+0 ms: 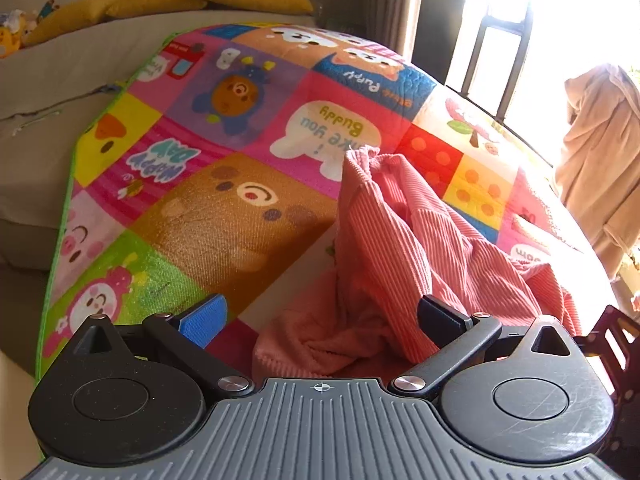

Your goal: Fold clothes

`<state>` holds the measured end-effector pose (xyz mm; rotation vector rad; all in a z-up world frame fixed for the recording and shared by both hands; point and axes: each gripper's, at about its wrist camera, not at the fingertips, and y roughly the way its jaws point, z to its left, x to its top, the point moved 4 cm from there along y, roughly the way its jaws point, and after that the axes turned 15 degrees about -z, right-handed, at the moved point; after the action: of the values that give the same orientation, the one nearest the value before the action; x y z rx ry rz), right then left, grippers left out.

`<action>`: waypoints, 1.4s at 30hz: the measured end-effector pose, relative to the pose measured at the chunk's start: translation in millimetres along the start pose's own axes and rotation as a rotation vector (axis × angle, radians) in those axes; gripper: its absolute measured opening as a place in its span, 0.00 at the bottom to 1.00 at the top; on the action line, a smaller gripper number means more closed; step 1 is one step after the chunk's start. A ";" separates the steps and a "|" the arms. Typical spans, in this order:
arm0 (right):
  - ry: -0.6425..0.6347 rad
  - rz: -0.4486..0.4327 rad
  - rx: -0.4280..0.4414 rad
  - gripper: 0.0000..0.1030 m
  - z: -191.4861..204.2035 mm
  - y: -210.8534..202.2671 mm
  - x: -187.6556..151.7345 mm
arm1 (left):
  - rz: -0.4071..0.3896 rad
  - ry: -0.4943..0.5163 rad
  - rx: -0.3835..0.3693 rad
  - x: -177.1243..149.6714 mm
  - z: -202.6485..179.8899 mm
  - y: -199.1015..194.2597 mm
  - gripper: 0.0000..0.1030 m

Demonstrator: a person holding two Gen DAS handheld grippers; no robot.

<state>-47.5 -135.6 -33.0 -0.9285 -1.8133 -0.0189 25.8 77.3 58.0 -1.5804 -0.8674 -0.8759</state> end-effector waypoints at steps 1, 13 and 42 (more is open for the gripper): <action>-0.016 -0.014 -0.083 1.00 -11.3 3.5 2.5 | -0.009 -0.001 -0.004 2.3 -0.7 -1.1 1.00; 0.460 -0.060 -0.935 1.00 -234.3 -81.5 -36.5 | 0.042 0.084 -0.067 -15.7 -17.8 24.7 1.00; 0.385 0.151 -0.850 1.00 -205.3 -79.6 -110.0 | -0.330 0.722 0.302 -3.0 -78.1 46.6 1.00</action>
<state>83.4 -341.0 2.7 -1.5177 -1.3506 -0.8685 57.9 -7.0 46.2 -0.7682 -0.6893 -1.3616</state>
